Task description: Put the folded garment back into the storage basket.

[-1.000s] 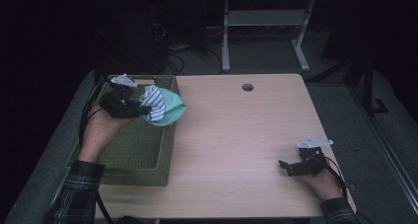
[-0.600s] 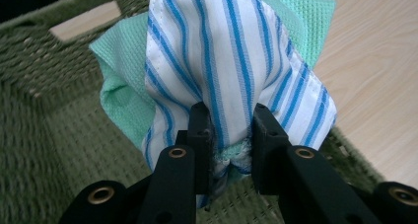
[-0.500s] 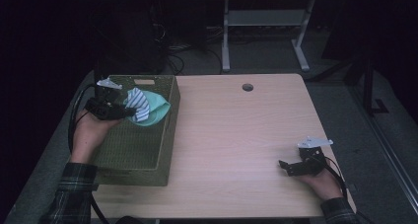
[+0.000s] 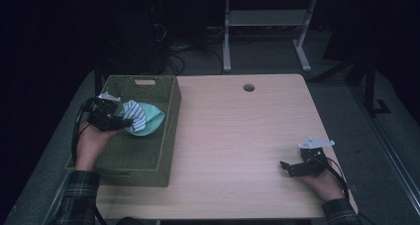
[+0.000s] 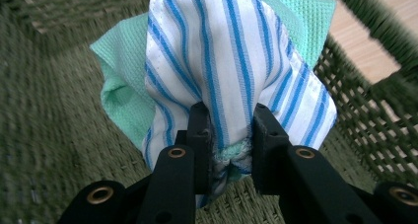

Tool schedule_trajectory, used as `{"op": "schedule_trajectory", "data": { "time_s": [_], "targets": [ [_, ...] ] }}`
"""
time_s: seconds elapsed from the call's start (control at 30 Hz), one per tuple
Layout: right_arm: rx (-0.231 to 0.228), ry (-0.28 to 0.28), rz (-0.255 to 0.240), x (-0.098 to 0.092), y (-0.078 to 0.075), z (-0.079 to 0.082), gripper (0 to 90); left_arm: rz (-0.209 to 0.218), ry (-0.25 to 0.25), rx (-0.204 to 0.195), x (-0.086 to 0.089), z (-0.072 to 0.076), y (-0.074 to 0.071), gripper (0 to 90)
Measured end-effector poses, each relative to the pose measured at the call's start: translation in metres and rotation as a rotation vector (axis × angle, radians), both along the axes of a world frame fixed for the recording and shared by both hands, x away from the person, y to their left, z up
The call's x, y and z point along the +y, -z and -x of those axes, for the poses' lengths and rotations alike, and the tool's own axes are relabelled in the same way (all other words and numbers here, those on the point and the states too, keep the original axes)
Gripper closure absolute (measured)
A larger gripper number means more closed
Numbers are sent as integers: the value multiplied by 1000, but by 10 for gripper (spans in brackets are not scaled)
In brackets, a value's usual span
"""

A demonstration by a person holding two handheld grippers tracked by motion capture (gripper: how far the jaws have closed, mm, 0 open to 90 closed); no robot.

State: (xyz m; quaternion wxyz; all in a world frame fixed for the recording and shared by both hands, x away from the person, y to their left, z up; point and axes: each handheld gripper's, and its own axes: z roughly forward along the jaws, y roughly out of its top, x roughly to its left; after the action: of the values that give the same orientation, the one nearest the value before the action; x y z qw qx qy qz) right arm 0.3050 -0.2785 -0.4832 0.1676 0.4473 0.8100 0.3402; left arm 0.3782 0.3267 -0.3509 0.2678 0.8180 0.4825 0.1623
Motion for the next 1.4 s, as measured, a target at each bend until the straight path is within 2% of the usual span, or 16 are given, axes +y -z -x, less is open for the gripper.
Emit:
{"op": "schedule_trajectory", "data": {
  "time_s": [0.17,0.37,0.57,0.7,0.77,1.07,1.4],
  "targets": [
    [-1,-3,2,0,0,0,19,-5,-3,31,1,-1,21,731],
    [-1,-3,2,0,0,0,19,-13,-4,55,0,-2,37,729],
    [-7,-8,5,0,0,0,19,-27,-2,61,-2,-1,44,725],
    [-7,-9,4,0,0,0,19,-36,-4,78,0,-1,47,717],
    [-6,-8,4,0,0,0,19,-26,-10,78,1,0,48,708],
    [-6,-8,4,0,0,0,19,-24,-23,76,2,-1,50,546],
    [-6,-8,3,0,0,0,19,12,-15,70,0,-3,49,373]
  ]
}}
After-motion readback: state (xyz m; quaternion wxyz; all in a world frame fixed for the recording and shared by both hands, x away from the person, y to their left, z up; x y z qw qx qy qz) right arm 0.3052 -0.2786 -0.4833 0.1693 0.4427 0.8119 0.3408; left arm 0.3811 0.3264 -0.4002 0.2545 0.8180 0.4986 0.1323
